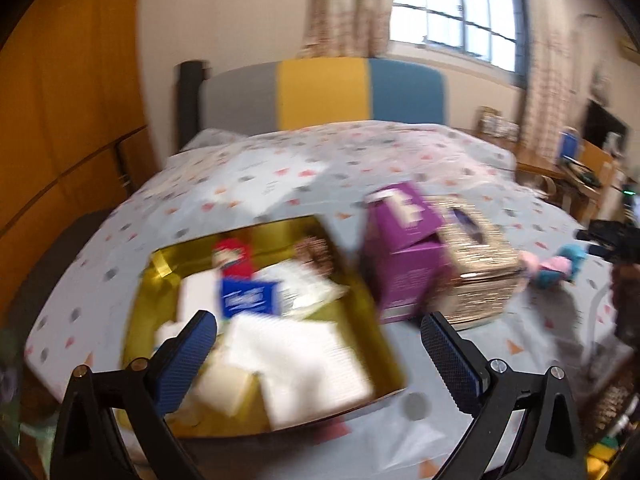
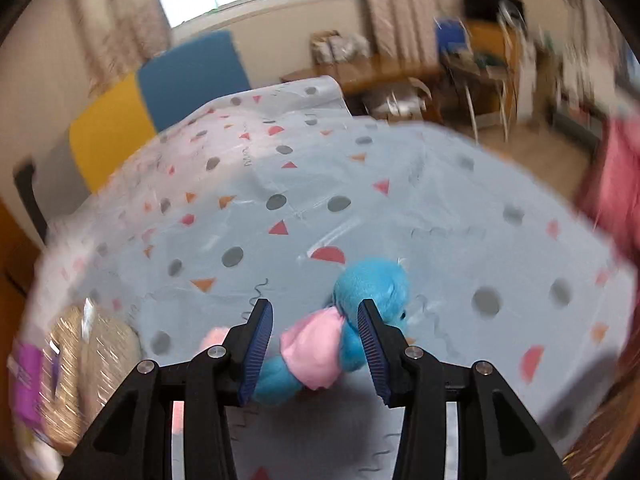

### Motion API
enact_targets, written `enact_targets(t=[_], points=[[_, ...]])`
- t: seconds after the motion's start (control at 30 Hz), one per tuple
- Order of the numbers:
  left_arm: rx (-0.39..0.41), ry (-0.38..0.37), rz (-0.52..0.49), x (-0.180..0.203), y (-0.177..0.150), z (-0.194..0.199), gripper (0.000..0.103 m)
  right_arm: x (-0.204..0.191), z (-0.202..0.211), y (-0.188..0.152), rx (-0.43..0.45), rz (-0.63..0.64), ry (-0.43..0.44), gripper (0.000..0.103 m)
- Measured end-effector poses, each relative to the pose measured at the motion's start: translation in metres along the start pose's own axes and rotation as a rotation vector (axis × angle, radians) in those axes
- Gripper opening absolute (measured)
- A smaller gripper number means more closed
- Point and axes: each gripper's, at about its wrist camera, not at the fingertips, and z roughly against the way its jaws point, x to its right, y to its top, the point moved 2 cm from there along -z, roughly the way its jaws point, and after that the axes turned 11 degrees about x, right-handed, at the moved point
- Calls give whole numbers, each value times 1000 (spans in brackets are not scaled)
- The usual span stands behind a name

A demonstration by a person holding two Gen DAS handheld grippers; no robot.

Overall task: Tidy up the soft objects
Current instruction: 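Move both grippers back over the pink sock roll and blue teddy, then grasp the pink sock roll with left gripper while right gripper grasps the blue teddy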

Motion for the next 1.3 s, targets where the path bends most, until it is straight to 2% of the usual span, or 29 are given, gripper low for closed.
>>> enact_targets(t=[0.1,0.27,0.43,0.53,0.6,0.67,0.77,0.93,1.1,1.2,1.3], points=[[17,-121,-84,39,14,-4,103,18,0,2,-4,-79,-25,45],[25,-324,-197,106,34,-12,103,35,-1,0,-24,-182,-15,45],[-7,-434,-293,164,51,-29,100,44,-1,-1,-31,-258,8,45],[-34,-483,-392,208,59,-46,94,47,0,-1,-30,-287,23,45],[-81,-516,-449,234,59,-63,88,49,0,0,-27,-303,30,45],[-141,-532,-497,258,55,-82,78,51,0,0,-27,-321,40,45],[-245,-548,-536,288,43,-110,72,55,-2,0,-30,-357,53,45],[-334,-501,-578,317,21,-149,72,63,-3,-2,-40,-423,79,45],[-424,-390,-605,333,4,-190,72,62,-5,-3,-58,-435,106,45],[-466,-369,-583,340,-3,-208,72,62,-5,-4,-64,-439,120,45],[-482,-352,-610,349,-13,-220,72,63,-5,-4,-64,-456,131,45]])
